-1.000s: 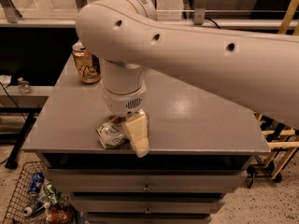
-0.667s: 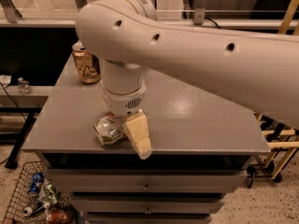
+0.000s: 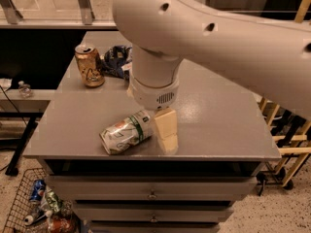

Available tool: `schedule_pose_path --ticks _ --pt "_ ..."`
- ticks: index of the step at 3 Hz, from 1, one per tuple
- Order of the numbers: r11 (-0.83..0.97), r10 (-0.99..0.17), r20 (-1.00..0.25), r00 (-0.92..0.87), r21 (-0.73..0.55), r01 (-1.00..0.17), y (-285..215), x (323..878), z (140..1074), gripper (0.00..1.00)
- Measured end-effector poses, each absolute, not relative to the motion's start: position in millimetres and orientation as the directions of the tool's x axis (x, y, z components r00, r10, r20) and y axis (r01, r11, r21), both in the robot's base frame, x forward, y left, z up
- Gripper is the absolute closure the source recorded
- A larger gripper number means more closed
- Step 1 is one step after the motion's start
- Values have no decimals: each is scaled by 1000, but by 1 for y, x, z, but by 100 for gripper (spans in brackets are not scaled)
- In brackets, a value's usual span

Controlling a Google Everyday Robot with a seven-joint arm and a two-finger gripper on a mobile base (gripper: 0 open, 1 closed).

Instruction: Knock 7up can over

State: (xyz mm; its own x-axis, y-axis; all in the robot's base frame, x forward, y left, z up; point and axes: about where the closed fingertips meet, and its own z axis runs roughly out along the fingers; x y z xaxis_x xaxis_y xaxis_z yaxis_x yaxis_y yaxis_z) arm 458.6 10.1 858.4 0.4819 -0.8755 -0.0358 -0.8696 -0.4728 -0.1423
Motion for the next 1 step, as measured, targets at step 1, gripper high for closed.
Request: schedule_pose_path --ticks 1 --pt "-392 -914 -17 405 -215 -894 -29 464 882 0"
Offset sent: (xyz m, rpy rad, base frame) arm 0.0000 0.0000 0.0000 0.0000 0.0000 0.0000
